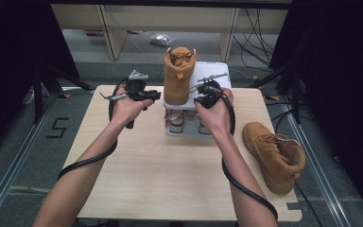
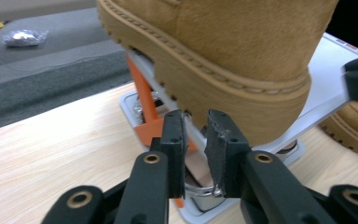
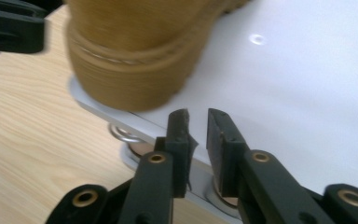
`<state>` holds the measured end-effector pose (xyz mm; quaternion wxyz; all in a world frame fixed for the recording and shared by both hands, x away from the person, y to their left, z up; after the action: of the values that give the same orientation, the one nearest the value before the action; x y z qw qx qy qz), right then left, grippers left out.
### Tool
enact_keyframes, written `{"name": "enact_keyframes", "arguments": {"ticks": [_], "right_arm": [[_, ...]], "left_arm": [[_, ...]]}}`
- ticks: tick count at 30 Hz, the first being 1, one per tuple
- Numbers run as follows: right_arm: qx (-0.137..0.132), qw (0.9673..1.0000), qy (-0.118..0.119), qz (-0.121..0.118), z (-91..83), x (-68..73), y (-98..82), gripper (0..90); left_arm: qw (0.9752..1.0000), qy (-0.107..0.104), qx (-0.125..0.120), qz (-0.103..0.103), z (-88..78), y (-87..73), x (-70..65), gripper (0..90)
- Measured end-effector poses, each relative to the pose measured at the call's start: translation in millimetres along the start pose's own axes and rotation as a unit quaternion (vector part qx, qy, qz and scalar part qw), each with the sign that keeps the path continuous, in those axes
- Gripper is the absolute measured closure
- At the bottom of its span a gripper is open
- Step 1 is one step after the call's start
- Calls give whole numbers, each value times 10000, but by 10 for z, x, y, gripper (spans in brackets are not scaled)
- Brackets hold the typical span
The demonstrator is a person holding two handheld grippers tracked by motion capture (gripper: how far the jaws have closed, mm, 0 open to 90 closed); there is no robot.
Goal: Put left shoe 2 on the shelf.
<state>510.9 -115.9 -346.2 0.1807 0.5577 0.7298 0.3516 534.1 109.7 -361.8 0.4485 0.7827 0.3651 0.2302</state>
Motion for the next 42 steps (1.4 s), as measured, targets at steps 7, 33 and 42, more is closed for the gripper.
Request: {"name": "enact_keyframes", "arguments": {"ticks": [7, 33, 42], "right_arm": [[128, 9996, -254, 29, -113, -289, -79, 716], [544, 9949, -734, 418, -594, -1213, -658, 578], [582, 9929, -876, 562, -709, -1493, -841, 574]], "left_arm": [[9998, 152, -59, 109, -165, -126, 71, 646], [9987, 508, -14, 6, -652, -926, 184, 461], [9980, 618, -57, -144, -754, -1109, 201, 456]]}}
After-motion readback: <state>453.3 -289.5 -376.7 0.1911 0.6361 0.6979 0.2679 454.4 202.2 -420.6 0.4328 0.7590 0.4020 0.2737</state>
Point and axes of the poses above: each handheld gripper's, and its own axes: z roughly forward along the jaws, y roughly out of its top, x roughly to its left, the point moved 3 cm from there along z, roughly forward along the jaws, and after that the axes turned 9 degrees about z, right-handed, at the moved point
